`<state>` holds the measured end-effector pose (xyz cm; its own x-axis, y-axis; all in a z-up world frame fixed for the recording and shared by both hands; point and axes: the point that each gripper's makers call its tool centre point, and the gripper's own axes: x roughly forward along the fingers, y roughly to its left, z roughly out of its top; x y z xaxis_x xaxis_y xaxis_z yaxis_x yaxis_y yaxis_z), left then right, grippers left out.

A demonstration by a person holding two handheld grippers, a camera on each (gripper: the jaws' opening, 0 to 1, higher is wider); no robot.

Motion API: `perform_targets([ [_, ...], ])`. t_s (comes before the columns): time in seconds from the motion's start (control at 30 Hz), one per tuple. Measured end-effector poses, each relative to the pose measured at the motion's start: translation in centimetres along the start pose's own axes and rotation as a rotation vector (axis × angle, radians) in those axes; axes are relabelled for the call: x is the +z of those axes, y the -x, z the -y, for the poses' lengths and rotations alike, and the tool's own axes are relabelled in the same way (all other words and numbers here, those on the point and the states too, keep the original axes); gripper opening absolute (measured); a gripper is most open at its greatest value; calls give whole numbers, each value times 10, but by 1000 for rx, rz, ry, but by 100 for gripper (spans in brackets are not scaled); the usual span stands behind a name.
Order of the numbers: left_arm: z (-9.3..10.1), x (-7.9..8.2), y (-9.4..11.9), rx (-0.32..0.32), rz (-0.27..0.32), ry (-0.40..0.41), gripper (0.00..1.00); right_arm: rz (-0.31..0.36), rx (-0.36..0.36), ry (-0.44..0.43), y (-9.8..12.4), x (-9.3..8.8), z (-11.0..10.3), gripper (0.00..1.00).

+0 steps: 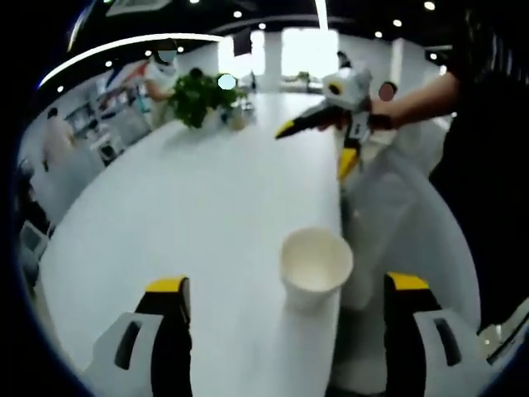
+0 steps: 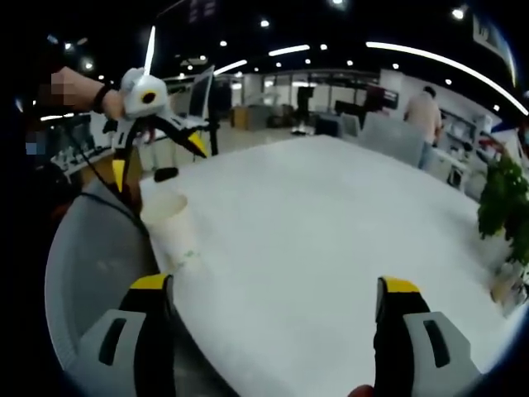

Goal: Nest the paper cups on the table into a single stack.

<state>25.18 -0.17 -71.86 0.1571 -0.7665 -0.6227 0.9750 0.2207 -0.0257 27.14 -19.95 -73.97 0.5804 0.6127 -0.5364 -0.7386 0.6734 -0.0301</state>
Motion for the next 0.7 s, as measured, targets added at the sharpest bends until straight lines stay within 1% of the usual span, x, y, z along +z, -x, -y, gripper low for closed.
perform_targets([
  [0.07,-2,-4,0,9,7,16,97,-2,5,-3,-1,-1,-2,100],
  [0.13,-2,-11,-1,12,-6,24,98,1,18,-7,-3,-1,-5,100],
  [0.27,-3,-20,-2,17,-10,34,98,-3,44,3,-6,-3,-12,100],
  [0.33,-3,-23,-3,16,-9,48,98,-10,54,5,-8,-5,-15,100],
  [0.5,0,-36,-8,9,-27,57,96,-18,73,5,-12,-7,-20,100],
  [0.57,0,-39,-10,12,-29,59,95,-17,84,-3,-14,-8,-21,100],
  [0.63,1,-41,-12,13,-28,52,95,-23,90,6,-16,-9,-22,100],
  [0.7,2,-43,-14,15,-28,48,94,-27,111,15,-20,-9,-26,100],
])
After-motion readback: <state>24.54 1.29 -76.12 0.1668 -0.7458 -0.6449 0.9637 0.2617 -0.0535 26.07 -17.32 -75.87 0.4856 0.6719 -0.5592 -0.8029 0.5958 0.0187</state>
